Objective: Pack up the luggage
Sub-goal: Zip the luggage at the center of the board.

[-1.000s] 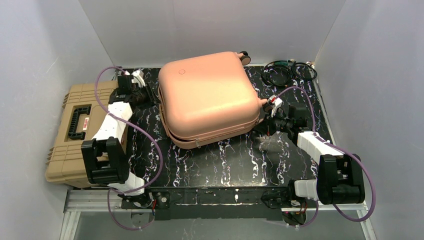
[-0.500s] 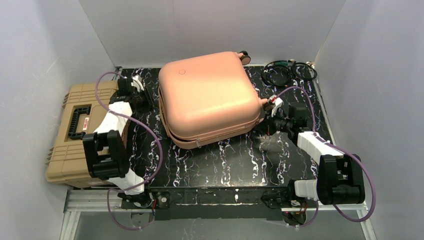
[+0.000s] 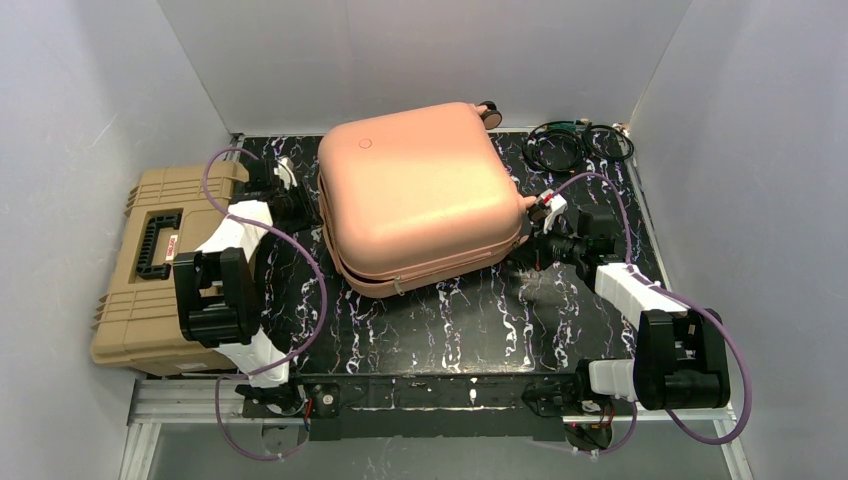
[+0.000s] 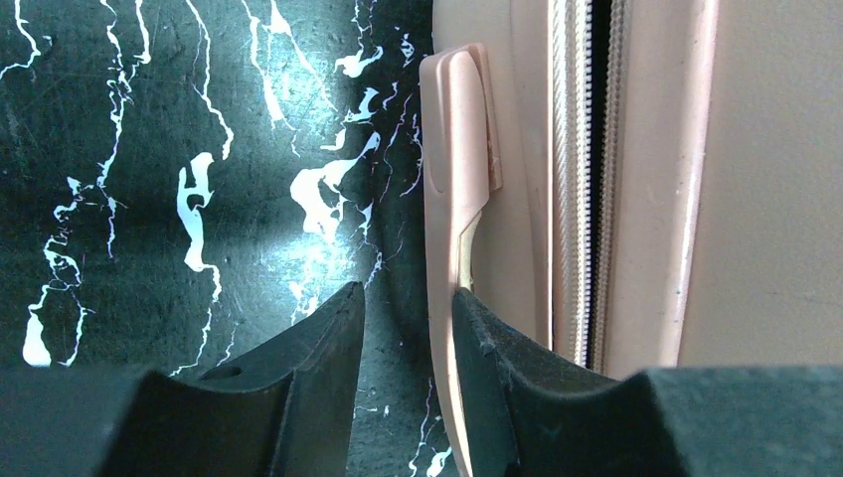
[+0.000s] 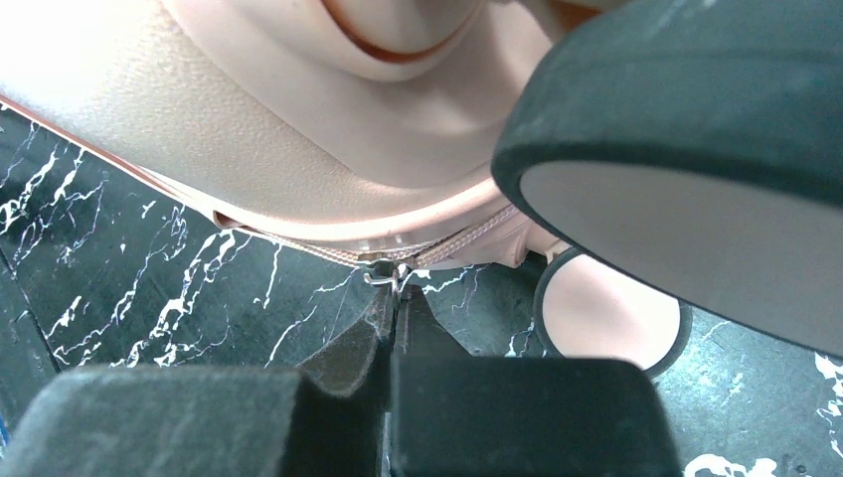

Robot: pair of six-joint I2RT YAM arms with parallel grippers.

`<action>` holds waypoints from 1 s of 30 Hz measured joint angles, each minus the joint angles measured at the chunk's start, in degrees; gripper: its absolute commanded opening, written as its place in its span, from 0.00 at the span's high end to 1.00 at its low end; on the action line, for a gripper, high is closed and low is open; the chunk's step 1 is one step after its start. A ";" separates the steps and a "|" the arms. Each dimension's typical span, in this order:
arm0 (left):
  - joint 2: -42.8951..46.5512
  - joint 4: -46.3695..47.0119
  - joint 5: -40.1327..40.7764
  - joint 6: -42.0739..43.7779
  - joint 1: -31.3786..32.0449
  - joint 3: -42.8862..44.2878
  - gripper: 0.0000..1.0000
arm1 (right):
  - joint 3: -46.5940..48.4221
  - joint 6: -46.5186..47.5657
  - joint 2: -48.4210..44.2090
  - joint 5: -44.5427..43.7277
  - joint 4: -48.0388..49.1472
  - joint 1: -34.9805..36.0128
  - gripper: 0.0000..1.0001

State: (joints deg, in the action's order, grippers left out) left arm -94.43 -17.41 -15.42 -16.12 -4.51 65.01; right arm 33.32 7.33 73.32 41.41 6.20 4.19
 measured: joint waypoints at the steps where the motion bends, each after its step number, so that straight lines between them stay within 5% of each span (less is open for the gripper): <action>1: 0.02 0.09 0.02 0.00 0.04 -0.02 0.62 | 0.00 0.00 0.00 -0.13 0.00 0.00 0.99; 23: 3.69 3.72 -1.64 -2.10 2.01 -5.03 0.63 | 0.00 0.11 0.00 -0.33 0.00 0.00 0.99; 26: 2.84 4.09 -1.57 -1.88 2.47 -5.03 0.77 | 0.00 0.24 0.00 -0.31 0.00 0.00 0.99; 28: 1.36 4.13 -1.57 -1.75 2.84 -5.01 1.00 | 0.00 0.55 0.00 -0.31 0.04 -0.02 0.99; 30: -0.37 3.61 -1.31 -1.62 3.04 -4.44 1.00 | -0.09 0.83 0.00 -0.15 0.46 -0.07 0.99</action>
State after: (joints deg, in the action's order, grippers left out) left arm -94.80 -13.80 -16.73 -17.74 -1.48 60.58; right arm 33.23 8.16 73.32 41.25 6.66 4.12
